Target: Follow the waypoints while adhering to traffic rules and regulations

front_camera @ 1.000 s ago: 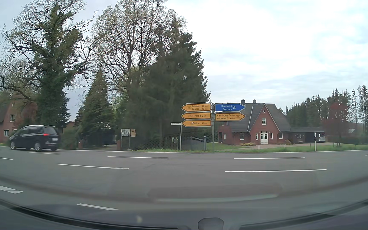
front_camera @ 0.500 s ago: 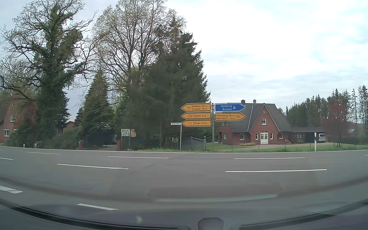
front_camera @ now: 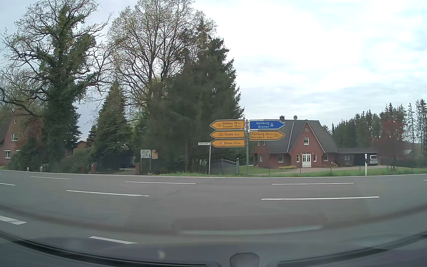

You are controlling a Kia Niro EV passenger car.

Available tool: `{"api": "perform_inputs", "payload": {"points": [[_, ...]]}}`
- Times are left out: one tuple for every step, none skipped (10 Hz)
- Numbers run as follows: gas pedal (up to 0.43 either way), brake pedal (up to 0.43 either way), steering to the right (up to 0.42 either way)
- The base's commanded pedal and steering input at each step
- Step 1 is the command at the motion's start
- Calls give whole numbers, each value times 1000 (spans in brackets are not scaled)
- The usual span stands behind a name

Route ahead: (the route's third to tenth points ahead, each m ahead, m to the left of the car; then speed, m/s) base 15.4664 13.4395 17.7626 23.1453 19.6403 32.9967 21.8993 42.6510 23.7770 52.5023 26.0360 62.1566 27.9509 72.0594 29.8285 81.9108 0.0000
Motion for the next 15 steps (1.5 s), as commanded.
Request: {"api": "perform_inputs", "payload": {"points": [[0, 165, -16], [0, 165, -16], [0, 165, -16], [0, 165, -16], [0, 165, -16], [0, 165, -16], [0, 165, -16], [0, 165, -16], [0, 165, -16], [0, 165, -16], [0, 165, -16], [0, 159, -16], [0, 159, -16], [0, 165, -16], [0, 159, -16]]}}
